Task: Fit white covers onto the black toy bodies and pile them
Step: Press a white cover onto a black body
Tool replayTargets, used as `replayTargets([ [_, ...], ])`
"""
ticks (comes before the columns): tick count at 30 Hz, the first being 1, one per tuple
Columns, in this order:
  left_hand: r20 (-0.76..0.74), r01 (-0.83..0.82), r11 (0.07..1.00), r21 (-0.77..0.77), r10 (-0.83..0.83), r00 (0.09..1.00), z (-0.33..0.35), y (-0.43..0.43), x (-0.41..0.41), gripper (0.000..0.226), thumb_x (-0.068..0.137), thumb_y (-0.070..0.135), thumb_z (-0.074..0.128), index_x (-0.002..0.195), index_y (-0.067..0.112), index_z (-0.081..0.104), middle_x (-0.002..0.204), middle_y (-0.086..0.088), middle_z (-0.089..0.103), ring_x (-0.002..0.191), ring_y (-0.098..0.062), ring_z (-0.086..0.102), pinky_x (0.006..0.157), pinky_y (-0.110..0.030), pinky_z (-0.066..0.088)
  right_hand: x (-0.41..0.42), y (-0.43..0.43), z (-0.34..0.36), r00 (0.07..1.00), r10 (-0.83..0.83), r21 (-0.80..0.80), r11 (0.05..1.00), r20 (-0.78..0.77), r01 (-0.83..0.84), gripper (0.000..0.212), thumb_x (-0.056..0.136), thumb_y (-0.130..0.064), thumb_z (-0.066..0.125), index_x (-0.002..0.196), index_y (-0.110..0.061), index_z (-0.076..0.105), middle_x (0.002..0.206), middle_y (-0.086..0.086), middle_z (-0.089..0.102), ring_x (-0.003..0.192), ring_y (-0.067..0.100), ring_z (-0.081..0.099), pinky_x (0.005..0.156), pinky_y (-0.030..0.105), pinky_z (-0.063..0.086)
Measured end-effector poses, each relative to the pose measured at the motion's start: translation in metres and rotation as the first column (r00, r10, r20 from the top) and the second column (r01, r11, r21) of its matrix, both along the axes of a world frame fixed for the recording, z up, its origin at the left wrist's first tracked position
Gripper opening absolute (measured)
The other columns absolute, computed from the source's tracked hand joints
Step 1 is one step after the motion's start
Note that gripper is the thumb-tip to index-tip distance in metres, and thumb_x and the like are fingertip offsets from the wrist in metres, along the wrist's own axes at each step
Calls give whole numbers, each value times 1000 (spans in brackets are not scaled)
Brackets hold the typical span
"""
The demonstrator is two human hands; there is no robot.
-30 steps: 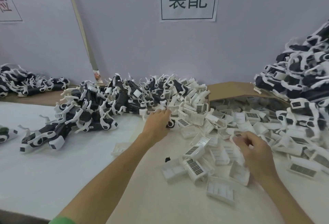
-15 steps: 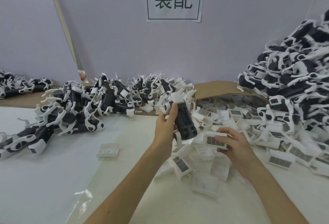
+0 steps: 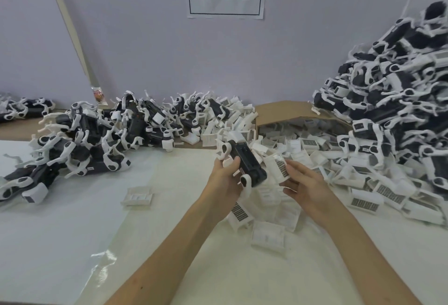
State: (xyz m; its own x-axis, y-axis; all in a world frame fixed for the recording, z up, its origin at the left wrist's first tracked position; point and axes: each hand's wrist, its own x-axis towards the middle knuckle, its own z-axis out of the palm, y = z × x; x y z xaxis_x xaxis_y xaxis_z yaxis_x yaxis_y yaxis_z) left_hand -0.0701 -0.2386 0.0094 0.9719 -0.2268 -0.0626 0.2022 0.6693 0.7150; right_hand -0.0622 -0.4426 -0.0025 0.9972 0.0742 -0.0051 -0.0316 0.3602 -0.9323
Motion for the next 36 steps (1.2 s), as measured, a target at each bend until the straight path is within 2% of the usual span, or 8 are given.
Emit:
replayTargets([
  [5,150,0,994,113,-17,989,-7,0,2,42,93,7,64,129,25,52,108,-9,74,96,-27,69,82,-39,61,1,1,-1,999,35,-19,999,20,-34,29,80,-28,67,105,-15,74,89,8,73,67,15,67,58,22,50],
  [10,208,-41,981,190,0,978,-7,-1,2,52,83,11,73,131,18,53,99,-8,75,83,-23,71,76,-34,59,0,0,-2,998,35,-115,993,54,-28,37,81,-35,65,109,-13,74,97,11,73,72,16,65,66,27,45],
  [16,268,-82,956,280,4,964,-11,-8,-1,53,88,9,73,134,18,50,114,-14,74,103,-31,72,82,-38,59,-3,5,-1,996,31,-138,990,83,-19,36,82,-37,63,110,-16,73,97,7,74,85,15,69,80,34,43],
  [20,285,-109,950,294,22,958,-13,-12,-3,58,85,9,75,136,16,50,109,-13,76,101,-31,73,77,-35,60,-3,8,-1,992,27,-198,980,121,-3,41,85,-38,61,117,-14,71,111,11,73,99,25,68,90,43,45],
  [26,300,-134,929,345,26,954,-14,-13,-3,51,89,6,73,134,19,52,112,-15,74,104,-34,72,87,-46,60,-4,11,-4,988,42,-314,950,149,7,26,101,-25,51,103,-25,77,108,6,75,97,19,71,81,37,51],
  [30,296,-143,919,369,30,955,-15,-14,-2,49,89,6,74,131,20,54,112,-14,75,103,-33,72,91,-51,58,-2,7,-5,991,43,-315,949,126,-1,26,101,-22,51,112,-14,73,109,13,73,96,25,67,84,43,47],
  [34,288,-146,915,377,34,957,-16,-15,-2,46,88,6,74,128,21,56,112,-15,74,102,-35,72,95,-54,56,-4,9,-3,989,75,-285,958,129,-36,51,85,-42,62,119,-5,68,109,23,69,94,30,65,85,44,49],
  [36,291,-149,913,380,35,956,-16,-15,-2,47,88,7,75,128,21,56,112,-16,74,103,-35,72,95,-55,56,-5,10,-3,985,91,-298,954,149,-43,53,82,-44,64,117,-4,67,105,18,68,92,29,64,83,42,50],
])
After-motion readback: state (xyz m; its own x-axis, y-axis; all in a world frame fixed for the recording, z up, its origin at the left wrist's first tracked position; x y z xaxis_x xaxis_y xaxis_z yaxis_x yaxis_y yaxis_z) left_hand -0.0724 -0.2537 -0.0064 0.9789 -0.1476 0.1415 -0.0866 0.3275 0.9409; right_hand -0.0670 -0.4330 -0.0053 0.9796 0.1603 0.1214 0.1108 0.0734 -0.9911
